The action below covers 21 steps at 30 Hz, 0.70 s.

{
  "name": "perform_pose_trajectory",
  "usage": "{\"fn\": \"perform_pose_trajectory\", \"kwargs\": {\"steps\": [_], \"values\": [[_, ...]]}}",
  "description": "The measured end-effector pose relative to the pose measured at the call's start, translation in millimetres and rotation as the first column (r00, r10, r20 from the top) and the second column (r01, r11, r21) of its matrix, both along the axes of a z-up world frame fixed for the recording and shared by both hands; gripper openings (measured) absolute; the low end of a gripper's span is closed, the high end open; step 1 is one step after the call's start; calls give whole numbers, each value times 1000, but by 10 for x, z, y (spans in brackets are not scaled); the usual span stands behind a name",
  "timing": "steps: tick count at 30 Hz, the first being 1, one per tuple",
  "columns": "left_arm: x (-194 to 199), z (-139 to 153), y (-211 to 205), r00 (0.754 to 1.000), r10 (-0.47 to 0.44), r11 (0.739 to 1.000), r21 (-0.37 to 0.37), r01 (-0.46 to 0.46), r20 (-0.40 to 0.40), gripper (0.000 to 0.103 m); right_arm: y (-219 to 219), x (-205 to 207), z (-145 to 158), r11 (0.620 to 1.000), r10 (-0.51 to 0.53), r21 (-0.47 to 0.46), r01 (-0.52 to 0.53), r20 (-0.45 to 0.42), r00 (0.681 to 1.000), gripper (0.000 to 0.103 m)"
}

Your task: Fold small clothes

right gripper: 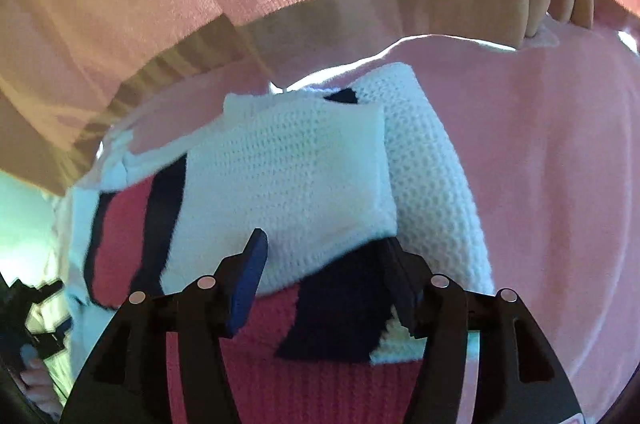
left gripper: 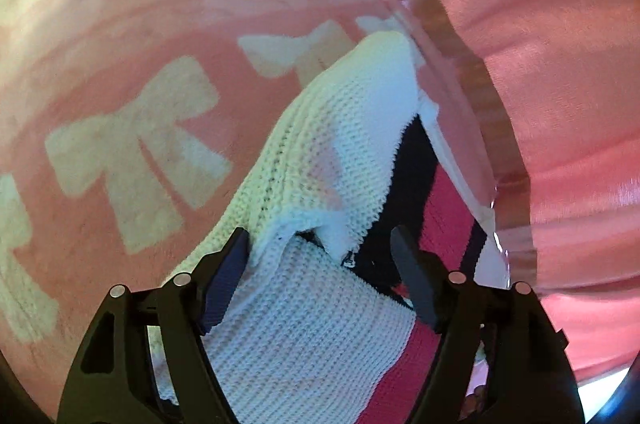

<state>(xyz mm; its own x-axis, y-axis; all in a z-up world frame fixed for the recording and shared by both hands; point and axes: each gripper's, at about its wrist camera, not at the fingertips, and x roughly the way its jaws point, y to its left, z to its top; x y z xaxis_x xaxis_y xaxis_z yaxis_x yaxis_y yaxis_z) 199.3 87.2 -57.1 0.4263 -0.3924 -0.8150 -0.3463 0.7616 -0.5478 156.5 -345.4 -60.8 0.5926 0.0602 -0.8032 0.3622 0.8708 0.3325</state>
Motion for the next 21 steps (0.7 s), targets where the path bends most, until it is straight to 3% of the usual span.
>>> {"fn": "perform_pose_trajectory", "kwargs": {"steps": [4,7,10,12,14,15,17,19,21], "values": [[-100,231,-16,998,12,996,-84,-7,59,65,-54,32,-5,998,-18,62,16,38,999,36],[-137,322,-11,996,33,994,-108,-24,81,67,-69,32,-2,996,-20,87,16,47,999,34],[-175,310,-27,998,42,989,-145,-34,50,66,-94,38,4,995,-19,103,14,53,998,33],[-242,370,-73,999,22,977,-211,-12,48,67,-120,35,8,994,-23,112,17,58,998,32],[-314,596,-196,990,-20,985,-165,43,138,67,-140,36,2,993,-23,117,16,59,998,31],[-379,757,-277,975,-30,997,-69,46,222,68,-142,39,-4,993,-22,116,15,57,998,31],[-373,846,-438,955,-93,995,53,81,281,78,-142,36,-23,993,-21,116,14,54,998,31],[-253,693,-475,971,-105,993,77,90,216,78,-145,33,-29,992,-19,122,12,56,998,31],[-136,400,-375,994,-60,998,17,58,96,77,-158,18,-29,992,-21,129,13,59,998,31]]}}
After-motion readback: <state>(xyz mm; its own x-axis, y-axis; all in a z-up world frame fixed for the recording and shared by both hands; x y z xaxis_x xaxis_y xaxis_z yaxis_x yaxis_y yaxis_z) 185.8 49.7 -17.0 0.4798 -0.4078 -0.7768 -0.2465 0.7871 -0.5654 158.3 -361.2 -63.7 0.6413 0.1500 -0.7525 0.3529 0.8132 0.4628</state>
